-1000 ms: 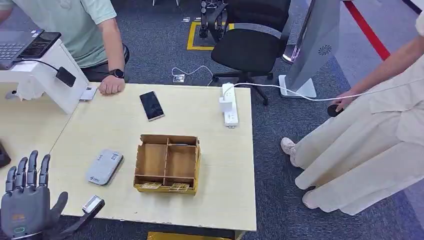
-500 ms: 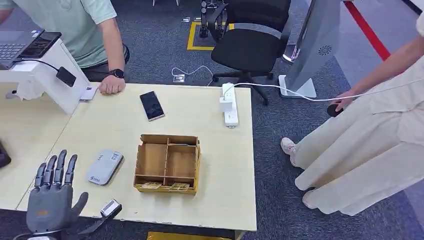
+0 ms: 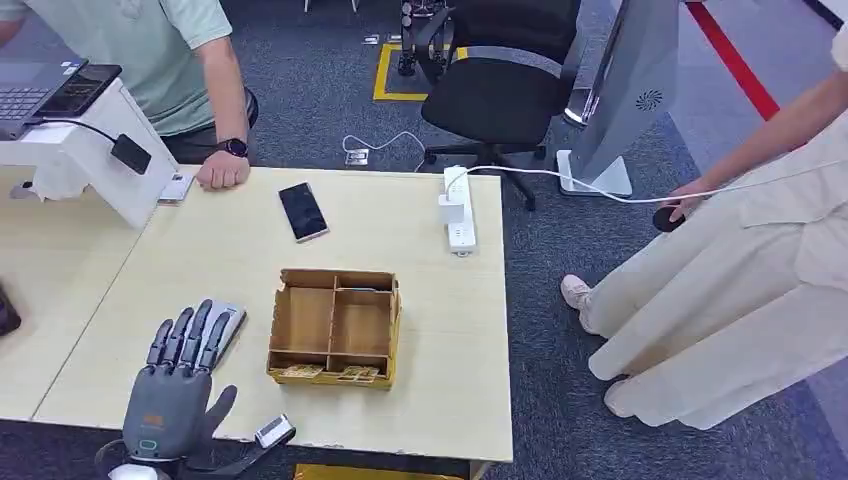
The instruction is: Pass the card to the sensor for recognition and then transmit it.
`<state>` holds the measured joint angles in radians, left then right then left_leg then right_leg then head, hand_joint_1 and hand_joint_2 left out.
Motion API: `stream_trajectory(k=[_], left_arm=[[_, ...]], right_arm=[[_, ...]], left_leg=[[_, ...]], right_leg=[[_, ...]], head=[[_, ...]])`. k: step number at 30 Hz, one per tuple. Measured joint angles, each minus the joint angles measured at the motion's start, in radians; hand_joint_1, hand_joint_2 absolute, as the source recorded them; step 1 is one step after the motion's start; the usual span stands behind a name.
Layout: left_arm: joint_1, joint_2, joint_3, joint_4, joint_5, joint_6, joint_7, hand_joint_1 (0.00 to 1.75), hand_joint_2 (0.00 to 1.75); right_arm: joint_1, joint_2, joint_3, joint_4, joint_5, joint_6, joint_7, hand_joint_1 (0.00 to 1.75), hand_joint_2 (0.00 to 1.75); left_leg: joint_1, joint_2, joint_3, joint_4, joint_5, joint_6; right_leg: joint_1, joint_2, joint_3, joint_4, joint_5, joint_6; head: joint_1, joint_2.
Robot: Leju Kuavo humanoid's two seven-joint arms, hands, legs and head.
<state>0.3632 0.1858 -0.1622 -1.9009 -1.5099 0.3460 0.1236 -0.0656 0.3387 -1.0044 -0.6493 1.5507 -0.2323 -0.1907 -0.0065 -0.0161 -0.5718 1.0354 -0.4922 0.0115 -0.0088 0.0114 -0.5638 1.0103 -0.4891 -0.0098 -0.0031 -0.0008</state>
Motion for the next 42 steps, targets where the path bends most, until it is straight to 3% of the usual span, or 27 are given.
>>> stream_trajectory(k=[7, 20, 28, 31, 32, 34, 42], left_arm=[[-0.022, 0.03, -0.121, 0.032, 0.0, 0.001, 0.031, 0.0, 1.75], [-0.067, 0.046, -0.222, 0.063, 0.0, -0.011, 0.051, 0.0, 1.75], [-0.07, 0.046, -0.226, 0.064, 0.0, -0.011, 0.052, 0.0, 1.75], [-0.094, 0.049, -0.274, 0.075, 0.0, -0.02, 0.074, 0.0, 1.75], [-0.105, 0.048, -0.285, 0.082, 0.0, -0.018, 0.06, 0.0, 1.75], [-0.147, 0.018, -0.288, 0.139, 0.0, -0.005, -0.029, 0.0, 1.75], [-0.18, -0.022, -0.288, 0.197, 0.0, 0.001, -0.067, 0.0, 1.75]], right_arm=[[-0.002, 0.0, 0.0, 0.003, -0.003, -0.008, 0.003, 0.0, 1.75], [-0.004, 0.0, 0.0, 0.005, -0.008, -0.009, 0.008, 0.0, 1.75], [-0.004, 0.0, 0.0, 0.005, -0.008, -0.009, 0.009, 0.0, 1.75], [-0.005, 0.0, 0.0, 0.005, -0.015, -0.009, 0.009, 0.0, 1.75], [-0.006, 0.0, 0.0, 0.005, -0.016, -0.009, 0.009, 0.0, 1.75], [-0.016, 0.0, 0.004, 0.008, -0.017, -0.013, 0.01, 0.0, 1.75], [-0.019, 0.0, 0.011, 0.011, -0.014, -0.015, 0.012, 0.0, 1.75]], left_leg=[[0.0, 0.0, 0.0, 0.0, 0.0, 0.0], [0.0, 0.0, 0.0, 0.0, 0.0, 0.0], [0.0, 0.0, 0.0, 0.0, 0.0, 0.0], [0.0, 0.0, 0.0, 0.0, 0.0, 0.0], [0.0, 0.0, 0.0, 0.0, 0.0, 0.0], [0.0, 0.0, 0.0, 0.0, 0.0, 0.0], [0.0, 0.0, 0.0, 0.0, 0.0, 0.0]], right_leg=[[0.0, 0.0, 0.0, 0.0, 0.0, 0.0], [0.0, 0.0, 0.0, 0.0, 0.0, 0.0], [0.0, 0.0, 0.0, 0.0, 0.0, 0.0], [0.0, 0.0, 0.0, 0.0, 0.0, 0.0], [0.0, 0.0, 0.0, 0.0, 0.0, 0.0], [0.0, 0.0, 0.0, 0.0, 0.0, 0.0], [0.0, 0.0, 0.0, 0.0, 0.0, 0.0]], head=[[0.0, 0.0], [0.0, 0.0], [0.0, 0.0], [0.0, 0.0], [0.0, 0.0], [0.0, 0.0], [0.0, 0.0]])
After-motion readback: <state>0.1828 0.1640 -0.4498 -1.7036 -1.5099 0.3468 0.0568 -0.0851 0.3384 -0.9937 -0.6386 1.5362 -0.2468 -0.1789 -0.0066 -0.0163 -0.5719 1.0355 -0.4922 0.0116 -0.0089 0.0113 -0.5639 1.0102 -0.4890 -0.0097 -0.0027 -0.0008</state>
